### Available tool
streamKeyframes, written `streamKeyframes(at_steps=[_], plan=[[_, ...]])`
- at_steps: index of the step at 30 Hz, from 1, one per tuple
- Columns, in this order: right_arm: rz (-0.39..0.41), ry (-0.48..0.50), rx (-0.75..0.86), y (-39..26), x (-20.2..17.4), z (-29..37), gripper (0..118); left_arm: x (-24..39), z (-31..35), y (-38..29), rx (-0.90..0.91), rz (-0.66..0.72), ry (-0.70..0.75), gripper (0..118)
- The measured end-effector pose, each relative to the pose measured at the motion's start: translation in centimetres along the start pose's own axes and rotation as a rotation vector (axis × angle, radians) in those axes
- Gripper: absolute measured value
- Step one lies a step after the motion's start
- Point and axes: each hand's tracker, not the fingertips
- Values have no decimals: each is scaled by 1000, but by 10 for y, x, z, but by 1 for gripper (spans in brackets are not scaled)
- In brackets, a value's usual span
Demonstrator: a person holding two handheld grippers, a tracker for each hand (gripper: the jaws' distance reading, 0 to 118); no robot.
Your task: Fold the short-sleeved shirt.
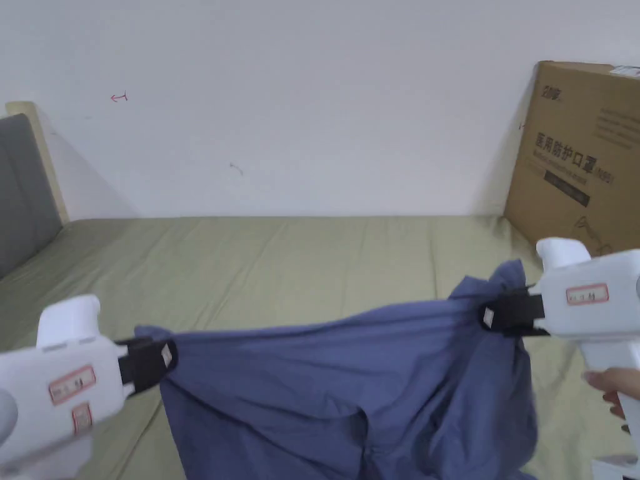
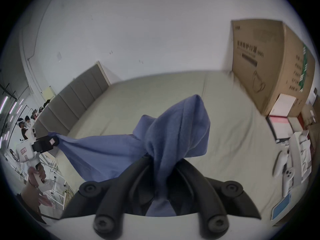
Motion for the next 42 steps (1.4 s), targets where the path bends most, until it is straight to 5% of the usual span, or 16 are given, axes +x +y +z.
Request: streamKeyframes(at_steps=[10,29,35,42], plan=[[76,-39,172,112,-23,56,10,56,10,125,199,-104,3,7],[314,-210,397,282,-64,-12,10,90,-46,250,507,-68,186,7],[328,-269,369,255,-60,-60,10,74,-79,218,421,-45,190,7],[150,-317,163,75,-7,-136,10,33,-128,65,129,59,150,7]])
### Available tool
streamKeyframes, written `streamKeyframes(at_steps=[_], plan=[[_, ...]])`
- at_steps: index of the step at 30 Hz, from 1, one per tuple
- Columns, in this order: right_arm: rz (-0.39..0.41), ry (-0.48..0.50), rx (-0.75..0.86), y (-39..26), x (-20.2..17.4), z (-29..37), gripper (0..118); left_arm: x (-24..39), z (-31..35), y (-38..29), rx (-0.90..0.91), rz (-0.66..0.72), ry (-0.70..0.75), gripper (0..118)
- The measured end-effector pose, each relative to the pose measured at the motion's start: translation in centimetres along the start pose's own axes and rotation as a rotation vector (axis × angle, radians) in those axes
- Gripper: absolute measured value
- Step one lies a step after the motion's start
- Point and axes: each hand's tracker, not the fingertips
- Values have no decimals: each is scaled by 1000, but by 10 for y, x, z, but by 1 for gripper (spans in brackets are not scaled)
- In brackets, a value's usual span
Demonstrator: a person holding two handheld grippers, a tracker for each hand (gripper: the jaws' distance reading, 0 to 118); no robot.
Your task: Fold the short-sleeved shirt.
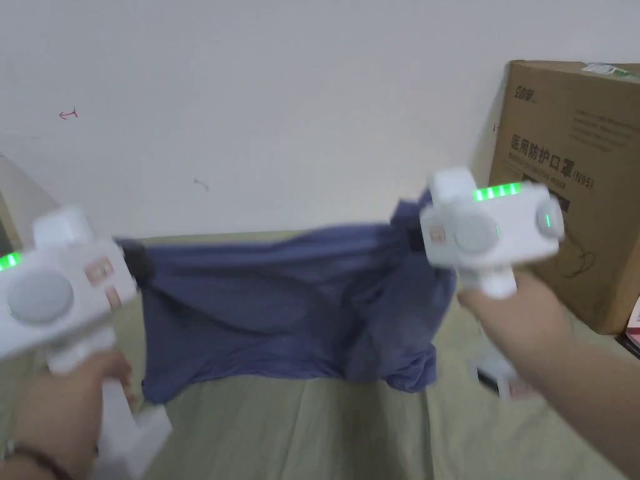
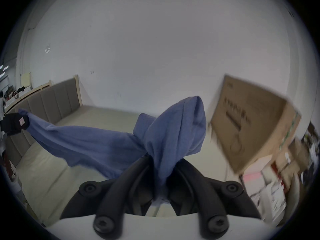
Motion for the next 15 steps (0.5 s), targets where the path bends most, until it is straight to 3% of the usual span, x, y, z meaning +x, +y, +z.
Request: streamKeyframes(at_steps=[5,8,12,15], plan=[[-112,32,-201,-161,14,13,10,-32,11,-121,-237,51,-28,7],[-124,35,-277,-223,16,50,10,-45,36,-173,-348,30,-17,7],[-138,78,-337,-262,19,101,10,-59,82,-209,-425,18,-14,7],[-101,122,-371,-270,19,137,10,-65,121,-211,-415,-14,-11,7]])
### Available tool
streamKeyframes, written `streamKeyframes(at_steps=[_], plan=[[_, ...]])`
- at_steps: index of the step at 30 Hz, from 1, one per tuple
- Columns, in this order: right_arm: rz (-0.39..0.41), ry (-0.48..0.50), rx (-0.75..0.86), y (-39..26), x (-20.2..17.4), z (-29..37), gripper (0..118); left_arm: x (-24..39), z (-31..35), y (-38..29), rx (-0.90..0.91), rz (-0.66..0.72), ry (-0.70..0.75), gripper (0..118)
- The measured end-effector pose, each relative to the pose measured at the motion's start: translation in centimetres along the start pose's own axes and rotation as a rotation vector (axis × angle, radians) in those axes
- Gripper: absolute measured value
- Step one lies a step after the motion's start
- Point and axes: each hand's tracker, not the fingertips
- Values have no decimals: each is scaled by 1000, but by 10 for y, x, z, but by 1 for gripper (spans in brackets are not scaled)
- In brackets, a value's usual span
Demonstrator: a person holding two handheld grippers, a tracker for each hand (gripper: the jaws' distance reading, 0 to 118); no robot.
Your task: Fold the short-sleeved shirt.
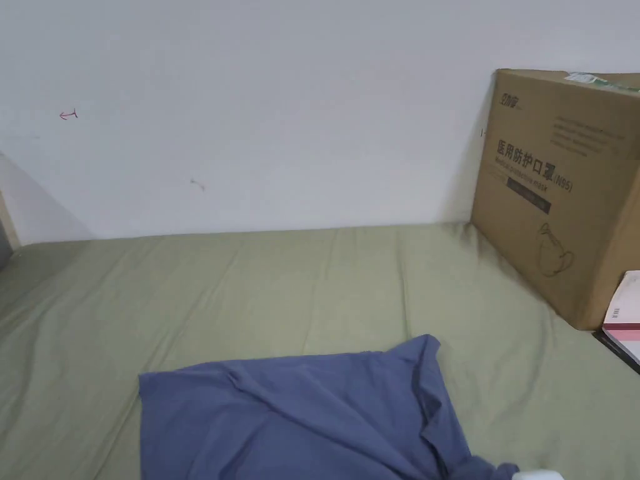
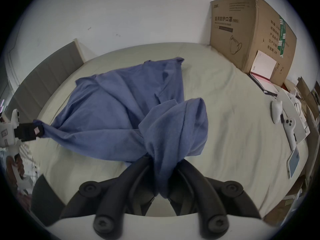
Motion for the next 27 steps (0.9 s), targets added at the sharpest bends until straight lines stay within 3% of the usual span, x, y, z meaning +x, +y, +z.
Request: streamKeyframes(at_steps=[5,10,13,14,15,16,17,18,19,20,24,27], plan=[[2,43,-86,-21,-7,29,10,0,46,-12,12,18,-2,7],[6,25,-141,-30,-7,27,11,-4,38,-11,-140,34,-4,7],[-69,25,-163,-26,-4,18,13,-5,23,-12,-169,43,19,8],[-101,27,-171,-25,-3,16,28,-6,18,-11,-185,48,16,18],[-126,24,-172,-24,-2,15,58,-8,17,-11,-181,66,5,34],[-142,20,-172,-23,-1,16,80,-9,17,-11,-171,90,-3,50],[-151,11,-183,-23,-1,15,88,-9,16,-11,-165,123,-24,60],[-159,13,-190,-23,1,17,88,-10,15,-11,-169,150,-37,60],[-155,15,-187,-22,2,20,103,-11,14,-11,-172,160,-43,92],[-151,3,-182,-20,1,25,105,-11,16,-10,-164,163,-50,113],[-87,-65,-47,-3,0,55,105,1,32,4,-92,94,-13,114],[-47,-91,127,13,-7,90,105,24,65,18,100,-13,17,114]])
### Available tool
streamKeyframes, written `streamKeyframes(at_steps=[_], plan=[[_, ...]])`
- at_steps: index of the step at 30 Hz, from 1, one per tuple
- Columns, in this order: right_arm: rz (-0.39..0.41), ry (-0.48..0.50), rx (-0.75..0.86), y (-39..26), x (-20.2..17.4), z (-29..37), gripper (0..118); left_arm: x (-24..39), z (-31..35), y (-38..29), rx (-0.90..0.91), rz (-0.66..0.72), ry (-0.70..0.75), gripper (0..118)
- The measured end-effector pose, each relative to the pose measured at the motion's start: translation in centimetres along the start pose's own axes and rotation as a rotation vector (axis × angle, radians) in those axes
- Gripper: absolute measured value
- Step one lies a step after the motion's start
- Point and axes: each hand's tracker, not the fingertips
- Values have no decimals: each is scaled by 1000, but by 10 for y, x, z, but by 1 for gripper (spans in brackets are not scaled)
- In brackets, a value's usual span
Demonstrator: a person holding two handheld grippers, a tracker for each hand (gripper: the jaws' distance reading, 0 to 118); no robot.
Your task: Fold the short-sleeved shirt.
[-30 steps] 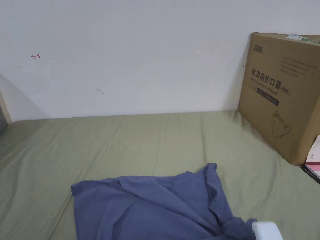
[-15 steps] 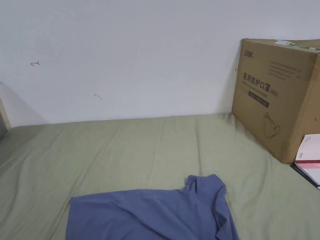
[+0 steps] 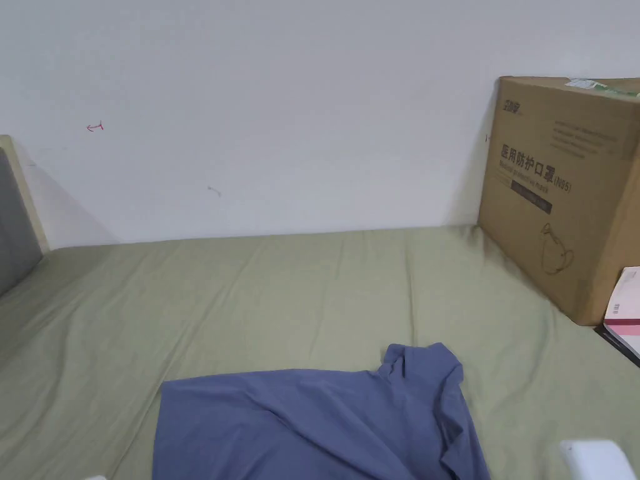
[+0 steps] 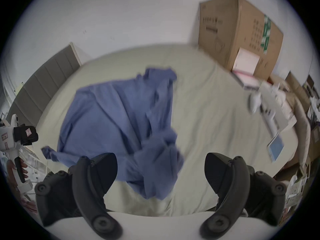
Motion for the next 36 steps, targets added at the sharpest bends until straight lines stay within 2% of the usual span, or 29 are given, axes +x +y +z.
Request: streamKeyframes(at_steps=[2,4,5,6,7,8,9,11,13,14,17,19,22,24,28,29,30,31,32,33,36], plan=[[-1,5,129,11,-6,26,105,13,20,10,130,-51,-28,112],[-44,94,298,17,-8,46,104,25,36,18,235,-76,-69,106],[-51,136,361,18,-10,52,102,31,41,22,284,-76,-97,94],[-55,184,431,20,-11,57,97,35,46,26,327,-75,-111,77],[-51,207,480,21,-12,57,83,39,48,28,341,-79,-108,52],[-31,174,510,21,-16,58,36,45,48,31,360,-90,-80,16],[-17,149,542,22,-20,58,1,50,47,32,385,-110,-47,3],[-31,132,555,26,-30,49,0,52,42,34,427,-140,-14,3],[-82,222,531,33,-29,41,0,51,38,38,414,-125,-47,2],[-95,234,521,37,-30,36,0,48,34,42,409,-99,-70,2],[-86,226,524,45,-34,20,0,33,15,68,359,-63,-99,2],[-88,255,515,53,-35,7,0,17,-10,99,285,-57,-129,3],[-84,267,477,66,-42,-14,0,-8,-66,150,112,-47,-80,3],[-80,277,453,71,-44,-28,0,-31,-111,181,-17,6,-49,3],[-93,297,419,76,-44,-48,0,-64,-193,215,-173,96,-2,3],[-98,301,402,77,-43,-53,0,-70,-213,219,-200,97,15,10],[-105,307,390,77,-42,-58,0,-73,-231,220,-231,68,47,30],[-109,313,381,76,-40,-61,0,-75,-246,220,-248,52,66,66],[-109,315,369,76,-39,-65,0,-77,-264,219,-283,29,101,111],[-104,315,358,76,-38,-68,0,-79,-278,215,-304,20,117,118],[-80,293,339,73,-36,-73,0,-83,-315,206,-317,17,173,115]])
